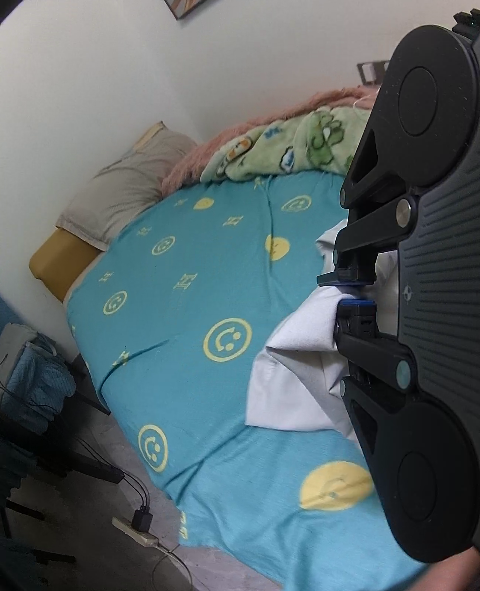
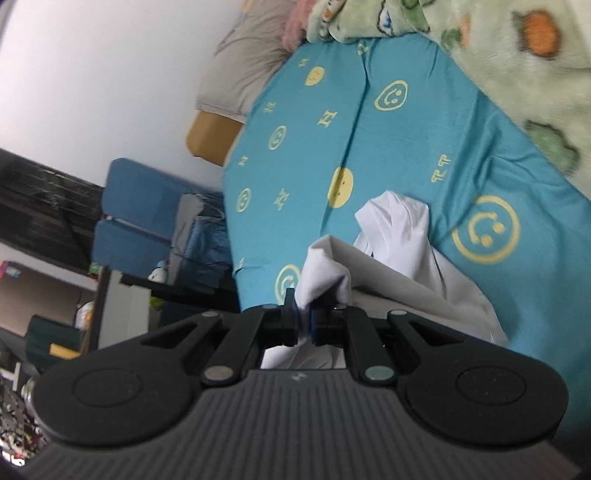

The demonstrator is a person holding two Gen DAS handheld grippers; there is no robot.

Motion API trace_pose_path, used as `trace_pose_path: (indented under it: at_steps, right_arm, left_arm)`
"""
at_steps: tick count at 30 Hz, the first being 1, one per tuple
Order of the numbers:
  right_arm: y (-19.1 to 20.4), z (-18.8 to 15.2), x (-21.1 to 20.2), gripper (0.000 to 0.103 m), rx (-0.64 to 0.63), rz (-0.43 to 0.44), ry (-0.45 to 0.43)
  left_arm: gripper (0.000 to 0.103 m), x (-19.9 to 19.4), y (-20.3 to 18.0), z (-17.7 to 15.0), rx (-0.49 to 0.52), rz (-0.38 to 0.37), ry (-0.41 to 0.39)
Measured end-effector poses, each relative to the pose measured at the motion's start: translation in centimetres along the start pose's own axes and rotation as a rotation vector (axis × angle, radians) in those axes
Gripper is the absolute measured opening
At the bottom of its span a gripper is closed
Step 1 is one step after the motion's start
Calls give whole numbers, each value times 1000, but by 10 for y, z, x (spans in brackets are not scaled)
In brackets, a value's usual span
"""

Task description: Fold clothes

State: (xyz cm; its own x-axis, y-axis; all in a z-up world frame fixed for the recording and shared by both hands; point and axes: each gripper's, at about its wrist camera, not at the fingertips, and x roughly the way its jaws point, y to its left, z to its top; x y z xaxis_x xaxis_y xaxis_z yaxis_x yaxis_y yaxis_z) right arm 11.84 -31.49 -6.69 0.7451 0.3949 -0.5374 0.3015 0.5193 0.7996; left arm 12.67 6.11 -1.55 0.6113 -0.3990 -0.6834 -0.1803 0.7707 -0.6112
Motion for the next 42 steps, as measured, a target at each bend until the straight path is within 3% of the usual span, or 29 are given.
trace_pose_path:
  at_steps: [4, 9, 16, 17, 19, 20, 21, 22, 23, 24, 25, 28, 30, 33, 39, 42]
  right_arm:
    - [-13, 18, 32, 11, 32, 13, 21]
    - [-33, 29, 66, 11, 22, 31, 46]
    - [-36, 31, 98, 15, -13, 4, 78]
    - [-35, 31, 100, 23, -24, 9, 83]
    - [-33, 31, 100, 52, -38, 43, 90]
    - [-32, 29, 98, 78, -44, 70, 90]
    - [-29, 27, 95, 86, -55, 92, 88]
    - [-25, 23, 91, 87, -81, 113, 94]
    - [-20, 20, 87, 87, -108, 135, 101]
    - [-16, 15, 81, 86, -136, 153, 99]
    - [-12, 10, 76, 86, -163, 171, 96]
    - [-3, -6, 62, 84, -268, 162, 91]
    - [4, -13, 61, 63, -350, 97, 89]
    - [8, -14, 76, 43, -434, 14, 84]
    - [11, -2, 135, 40, -599, -185, 70]
    - [3, -2, 150, 38, -641, -228, 76]
  left_arm:
    - [7, 34, -5, 15, 96, 9, -5]
    - [8, 69, 13, 22, 96, -26, 2]
    - [8, 100, 25, 21, 172, 20, 1]
    - [8, 102, 24, 20, 190, 25, 4]
    - [9, 101, 20, 18, 223, 22, 3]
    - [11, 98, 17, 16, 244, 14, 1]
    - [23, 96, 14, 15, 268, -10, 4]
    - [38, 91, 11, 13, 290, -31, -3]
    - [46, 86, 8, 10, 312, -53, -11]
    - [66, 80, 5, 7, 333, -65, -24]
    - [77, 75, 3, 4, 350, -72, -42]
    - [78, 64, -4, -8, 410, -59, -82]
    - [78, 65, -5, -16, 447, -16, -86]
    - [78, 77, -6, -23, 492, 48, -74]
    - [78, 121, -2, -28, 567, 213, -13]
    - [78, 136, 2, -27, 582, 243, 0]
